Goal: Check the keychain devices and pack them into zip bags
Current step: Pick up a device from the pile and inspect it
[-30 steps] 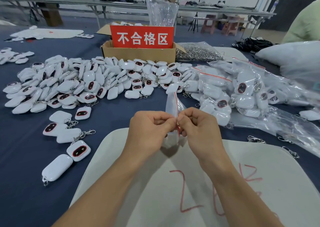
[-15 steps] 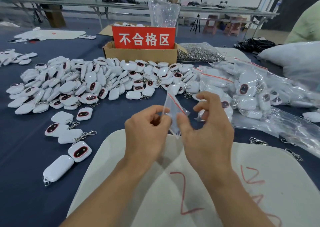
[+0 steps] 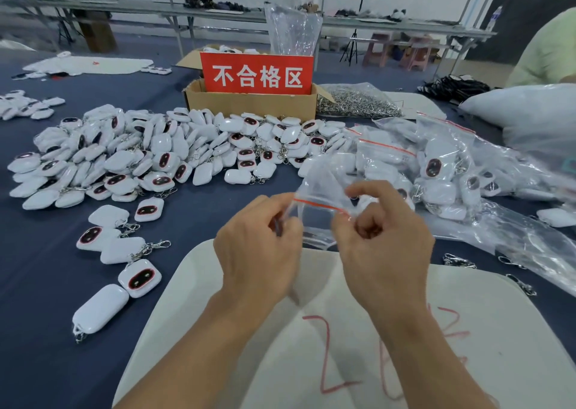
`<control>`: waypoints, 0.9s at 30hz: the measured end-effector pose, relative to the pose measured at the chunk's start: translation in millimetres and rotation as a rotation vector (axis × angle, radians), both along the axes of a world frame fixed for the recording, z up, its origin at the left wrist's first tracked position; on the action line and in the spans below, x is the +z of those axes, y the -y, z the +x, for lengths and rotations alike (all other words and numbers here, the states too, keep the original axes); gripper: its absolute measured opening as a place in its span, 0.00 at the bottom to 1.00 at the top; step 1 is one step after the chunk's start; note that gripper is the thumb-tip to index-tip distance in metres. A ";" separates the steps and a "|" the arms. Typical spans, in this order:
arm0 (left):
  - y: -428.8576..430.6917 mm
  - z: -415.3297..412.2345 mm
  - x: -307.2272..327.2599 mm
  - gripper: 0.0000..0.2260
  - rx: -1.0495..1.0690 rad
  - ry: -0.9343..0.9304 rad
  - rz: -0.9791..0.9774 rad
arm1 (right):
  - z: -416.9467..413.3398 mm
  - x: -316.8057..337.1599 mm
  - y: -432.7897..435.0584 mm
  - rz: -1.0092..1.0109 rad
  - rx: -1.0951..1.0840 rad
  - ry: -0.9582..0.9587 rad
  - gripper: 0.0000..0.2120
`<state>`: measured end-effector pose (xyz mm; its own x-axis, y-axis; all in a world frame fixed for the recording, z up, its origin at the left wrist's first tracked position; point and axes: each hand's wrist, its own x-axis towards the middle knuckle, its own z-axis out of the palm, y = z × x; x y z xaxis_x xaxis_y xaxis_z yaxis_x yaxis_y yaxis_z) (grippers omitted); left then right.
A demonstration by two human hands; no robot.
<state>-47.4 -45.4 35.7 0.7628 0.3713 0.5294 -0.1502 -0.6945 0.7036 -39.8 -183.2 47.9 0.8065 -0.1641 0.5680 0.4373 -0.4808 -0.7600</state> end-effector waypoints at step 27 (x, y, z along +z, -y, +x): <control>-54.5 23.1 -1.3 0.08 -0.018 -0.282 -0.384 | 12.3 1.7 20.3 -0.652 -0.023 -0.365 0.38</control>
<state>-24.4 9.1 34.3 0.8651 0.4850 0.1278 0.0739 -0.3753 0.9240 -27.5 -203.5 49.6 0.9628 0.0956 0.2528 0.1966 -0.8895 -0.4125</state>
